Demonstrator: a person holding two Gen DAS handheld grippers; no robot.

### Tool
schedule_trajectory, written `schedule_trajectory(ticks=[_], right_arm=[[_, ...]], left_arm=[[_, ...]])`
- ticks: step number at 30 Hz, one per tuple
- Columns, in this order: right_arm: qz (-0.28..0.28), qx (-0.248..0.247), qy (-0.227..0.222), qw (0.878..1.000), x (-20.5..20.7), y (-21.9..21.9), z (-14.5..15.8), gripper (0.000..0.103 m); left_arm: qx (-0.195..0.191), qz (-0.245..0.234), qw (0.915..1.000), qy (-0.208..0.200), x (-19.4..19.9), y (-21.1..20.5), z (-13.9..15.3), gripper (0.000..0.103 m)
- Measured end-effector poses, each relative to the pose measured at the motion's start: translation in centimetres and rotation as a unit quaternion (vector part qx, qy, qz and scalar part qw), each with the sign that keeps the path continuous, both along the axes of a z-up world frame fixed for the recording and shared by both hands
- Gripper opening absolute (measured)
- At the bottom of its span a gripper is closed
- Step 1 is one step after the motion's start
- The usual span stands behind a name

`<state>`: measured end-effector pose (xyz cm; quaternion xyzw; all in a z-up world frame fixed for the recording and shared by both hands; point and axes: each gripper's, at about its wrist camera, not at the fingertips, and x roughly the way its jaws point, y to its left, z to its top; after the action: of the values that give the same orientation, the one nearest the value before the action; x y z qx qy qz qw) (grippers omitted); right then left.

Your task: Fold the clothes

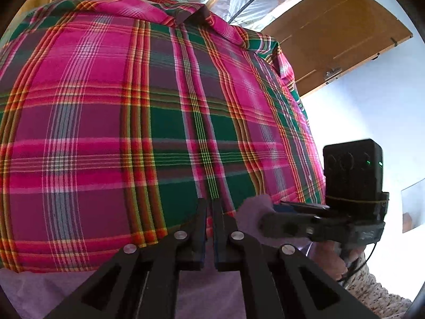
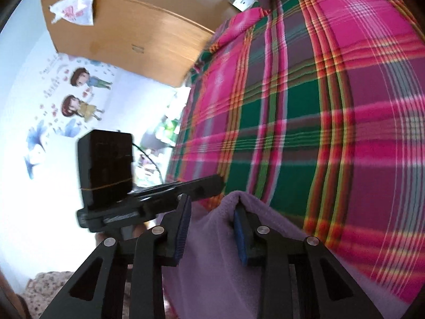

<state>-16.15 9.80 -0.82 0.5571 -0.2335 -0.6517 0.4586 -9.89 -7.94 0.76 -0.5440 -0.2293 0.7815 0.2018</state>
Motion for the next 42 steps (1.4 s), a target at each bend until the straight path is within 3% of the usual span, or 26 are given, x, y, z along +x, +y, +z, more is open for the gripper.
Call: schedule_trajectory(ticks=[9,13,18,22,27,32,35,42], right_arm=[[0.022,0.076,-0.012,0.997,-1.3,-0.9,-0.5,0.033],[0.028,0.095,0.010,0.995,-1.2,-0.2,0.7,0.033],[-0.006,0.133,0.064,0.989,-0.1,3.3,2.3,0.033],[-0.042,0.189,0.120,0.974,2.1,7.9,3.3,0.033],[-0.092,0.290,0.178,0.936,4.8,13.5,3.9,0.033],[-0.098,0.350,0.216,0.906,7.1,17.1,3.7,0.029],[-0.079,0.345,0.243,0.903,8.1,18.0,4.3,0.029],[-0.017,0.360,0.255,0.897,8.4,16.7,2.9,0.029]], left_arm=[[0.005,-0.027,0.9996,-0.002,0.1,1.2,-0.6,0.016],[-0.006,-0.042,0.9991,-0.006,0.3,2.0,-0.9,0.020],[-0.011,-0.042,0.9990,-0.012,0.1,2.4,-1.2,0.020],[-0.007,-0.040,0.9991,-0.014,0.0,2.4,-1.4,0.020],[-0.006,-0.036,0.9993,-0.012,-0.3,2.5,-1.5,0.016],[-0.017,-0.034,0.9992,-0.009,-0.3,2.8,-1.3,0.015],[-0.029,-0.040,0.9987,-0.011,-0.4,3.2,-1.3,0.015],[-0.046,-0.038,0.9982,-0.008,-0.3,4.2,-1.0,0.020]])
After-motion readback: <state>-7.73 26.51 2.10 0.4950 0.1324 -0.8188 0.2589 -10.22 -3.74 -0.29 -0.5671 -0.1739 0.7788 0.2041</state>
